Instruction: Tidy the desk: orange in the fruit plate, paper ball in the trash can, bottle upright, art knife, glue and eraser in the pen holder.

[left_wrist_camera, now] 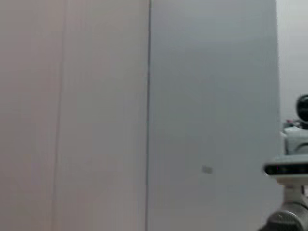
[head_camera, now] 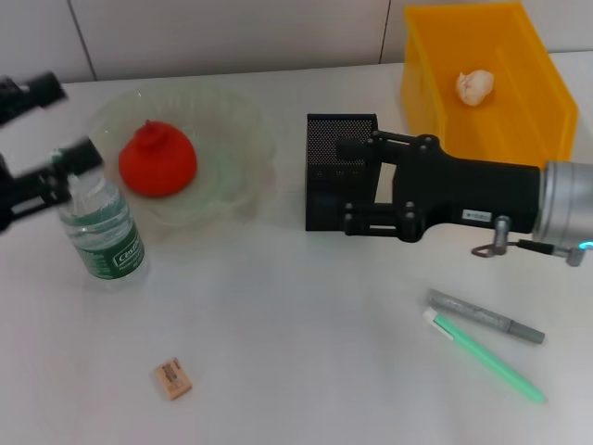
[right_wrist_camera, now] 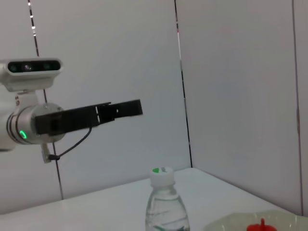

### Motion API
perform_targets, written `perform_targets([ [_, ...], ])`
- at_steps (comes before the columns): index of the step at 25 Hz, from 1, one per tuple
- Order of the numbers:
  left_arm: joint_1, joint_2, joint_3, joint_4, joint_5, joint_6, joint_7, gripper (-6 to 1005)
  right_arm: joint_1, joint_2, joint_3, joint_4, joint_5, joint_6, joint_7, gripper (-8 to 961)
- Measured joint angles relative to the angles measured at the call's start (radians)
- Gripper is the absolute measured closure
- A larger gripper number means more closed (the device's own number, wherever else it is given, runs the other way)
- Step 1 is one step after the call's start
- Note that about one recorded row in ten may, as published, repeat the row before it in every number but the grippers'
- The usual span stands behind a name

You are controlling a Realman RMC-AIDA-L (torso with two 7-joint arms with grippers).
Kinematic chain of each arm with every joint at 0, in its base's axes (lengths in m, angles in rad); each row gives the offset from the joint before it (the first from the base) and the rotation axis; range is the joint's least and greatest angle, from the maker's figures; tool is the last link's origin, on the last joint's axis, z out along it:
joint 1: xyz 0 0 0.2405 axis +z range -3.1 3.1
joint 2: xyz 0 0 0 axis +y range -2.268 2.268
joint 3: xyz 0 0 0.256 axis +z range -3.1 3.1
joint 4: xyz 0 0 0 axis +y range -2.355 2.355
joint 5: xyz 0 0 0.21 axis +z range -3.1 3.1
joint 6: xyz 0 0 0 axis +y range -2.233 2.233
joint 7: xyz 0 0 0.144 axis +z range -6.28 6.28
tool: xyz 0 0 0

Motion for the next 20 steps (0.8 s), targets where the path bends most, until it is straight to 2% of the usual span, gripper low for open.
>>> perform_targets([
  [4, -0.014, -0.009, 0.0, 0.059, 0.109, 0.066, -0.025, 198, -0.004, -0.001, 0.07, -0.069, -0.124, -0.079, 0.065, 182],
  [9, -0.019, -0.018, -0.005, 0.084, 0.175, 0.09, -0.042, 198, -0.011, -0.001, 0.129, -0.185, -0.286, -0.199, 0.161, 182],
  [17, -0.013, -0.02, -0.009, 0.084, 0.238, 0.082, -0.074, 199, -0.032, 0.0, 0.249, -0.356, -0.407, -0.392, 0.264, 182],
  [20, -0.011, -0.026, -0.008, 0.089, 0.325, 0.081, -0.08, 200, -0.036, 0.002, 0.277, -0.408, -0.459, -0.446, 0.282, 182],
])
